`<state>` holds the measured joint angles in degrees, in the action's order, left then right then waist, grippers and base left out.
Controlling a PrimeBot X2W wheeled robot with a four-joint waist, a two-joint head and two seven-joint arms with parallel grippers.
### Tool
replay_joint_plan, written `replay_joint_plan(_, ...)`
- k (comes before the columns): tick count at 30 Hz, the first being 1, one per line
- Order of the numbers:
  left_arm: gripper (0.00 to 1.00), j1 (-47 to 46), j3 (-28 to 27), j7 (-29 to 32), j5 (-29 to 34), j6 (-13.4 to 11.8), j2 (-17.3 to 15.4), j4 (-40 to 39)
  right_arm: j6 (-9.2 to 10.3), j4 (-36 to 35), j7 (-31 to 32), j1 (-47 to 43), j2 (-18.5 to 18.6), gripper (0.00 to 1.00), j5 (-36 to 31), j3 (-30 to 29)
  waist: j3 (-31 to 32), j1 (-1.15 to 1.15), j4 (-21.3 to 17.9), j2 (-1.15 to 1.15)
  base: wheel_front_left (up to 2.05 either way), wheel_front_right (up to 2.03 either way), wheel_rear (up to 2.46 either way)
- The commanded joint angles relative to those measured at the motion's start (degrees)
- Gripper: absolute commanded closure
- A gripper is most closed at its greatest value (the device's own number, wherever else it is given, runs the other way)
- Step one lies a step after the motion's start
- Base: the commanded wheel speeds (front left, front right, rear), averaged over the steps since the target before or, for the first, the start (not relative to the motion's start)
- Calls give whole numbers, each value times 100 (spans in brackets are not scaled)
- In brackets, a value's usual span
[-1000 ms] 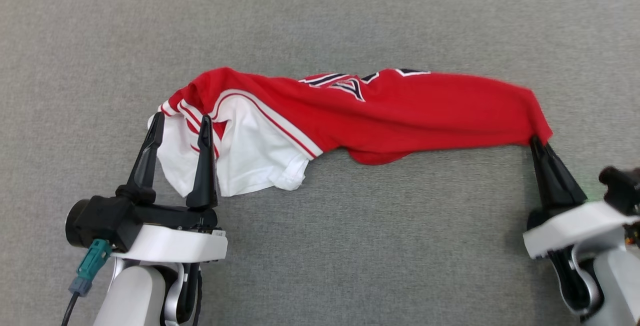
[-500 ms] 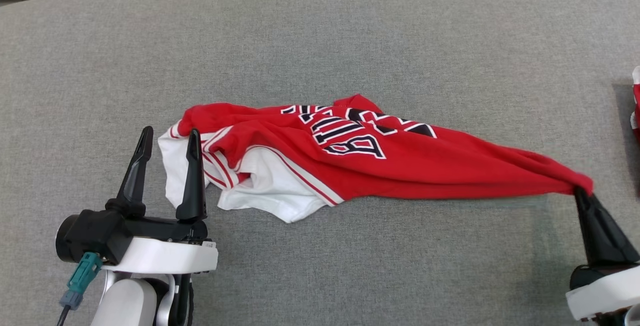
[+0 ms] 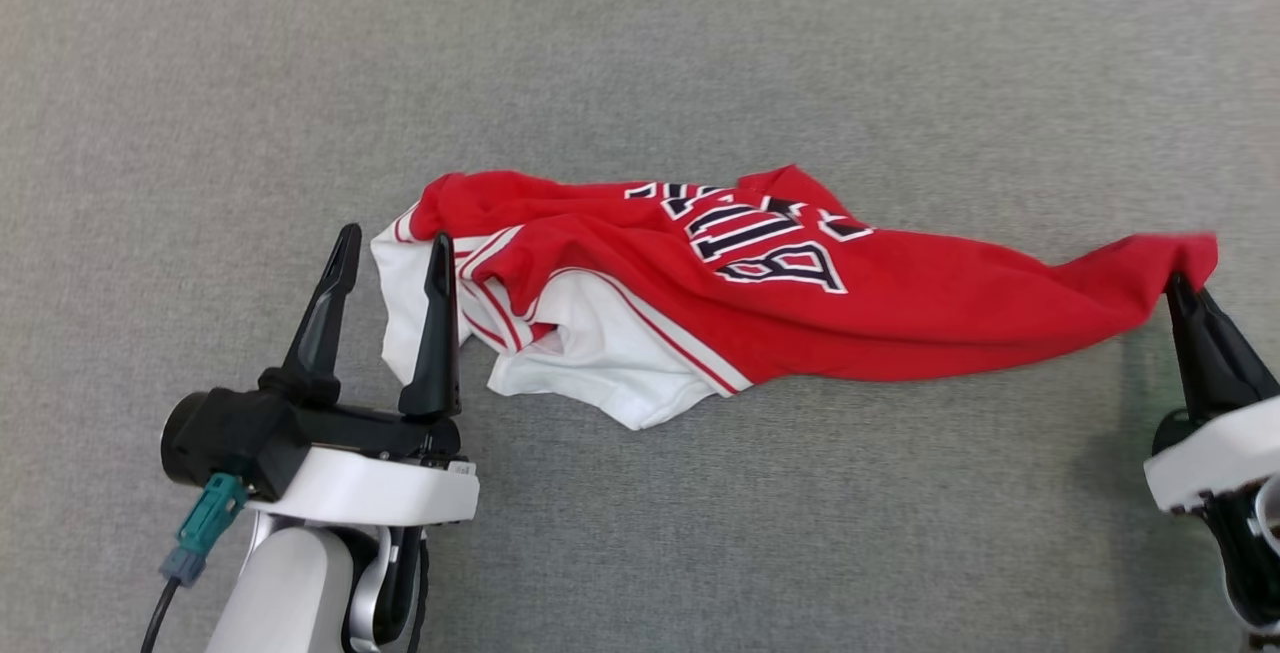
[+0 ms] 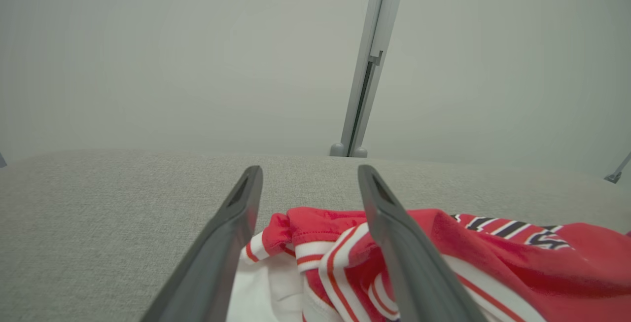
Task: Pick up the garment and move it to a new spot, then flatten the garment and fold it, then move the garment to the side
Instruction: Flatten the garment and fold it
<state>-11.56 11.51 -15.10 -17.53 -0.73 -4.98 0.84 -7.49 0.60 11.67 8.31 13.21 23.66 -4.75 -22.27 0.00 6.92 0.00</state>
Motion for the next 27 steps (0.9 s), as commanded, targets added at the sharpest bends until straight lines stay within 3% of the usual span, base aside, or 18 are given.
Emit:
replay_joint_plan(1,0,-134,-8,-5,-6,21,-14,15,0,72,-26,104,34,100,42,9,-129,0,123,0,0,0,0)
replay_joint_plan(5,0,-186,15,-5,-8,58,26,106,1,773,-158,464,114,100,97,119,-202,0,202,0,0,0,0)
replay_joint_plan(6,0,-206,9,-5,8,77,41,142,0,976,-326,586,133,70,74,170,-198,0,199,0,0,0,0)
replay_joint_plan(7,0,-195,-5,-5,19,91,40,170,0,1053,-433,595,135,0,50,218,-179,0,181,0,0,0,0)
replay_joint_plan(13,0,56,-158,-5,37,85,-15,264,0,957,-1224,202,26,0,-278,271,76,0,-23,0,0,0,0)
replay_joint_plan(18,0,325,-305,-5,14,21,-102,275,0,445,-1654,-302,-154,0,-640,191,374,0,-237,0,0,0,0)
replay_joint_plan(27,0,788,-284,78,48,-45,-231,203,1,-460,-1624,-775,-260,0,-915,340,893,0,-415,0,0,0,0)
